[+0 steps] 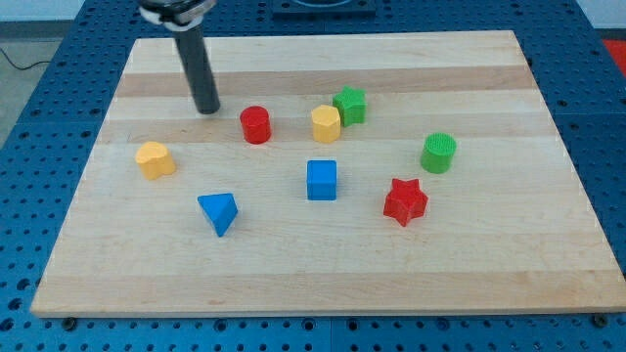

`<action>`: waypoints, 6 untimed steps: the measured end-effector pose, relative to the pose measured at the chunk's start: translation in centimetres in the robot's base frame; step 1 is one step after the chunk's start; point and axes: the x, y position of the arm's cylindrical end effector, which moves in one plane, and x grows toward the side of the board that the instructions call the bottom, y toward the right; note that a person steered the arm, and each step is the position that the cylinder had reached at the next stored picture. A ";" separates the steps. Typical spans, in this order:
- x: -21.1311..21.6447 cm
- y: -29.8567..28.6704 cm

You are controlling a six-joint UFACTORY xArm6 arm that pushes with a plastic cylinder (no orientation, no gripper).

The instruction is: Move red circle towards yellow hexagon

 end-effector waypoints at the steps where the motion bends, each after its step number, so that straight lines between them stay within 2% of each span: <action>1: 2.4 0.4; 5: 3.7 8.8; 6: 5.7 7.2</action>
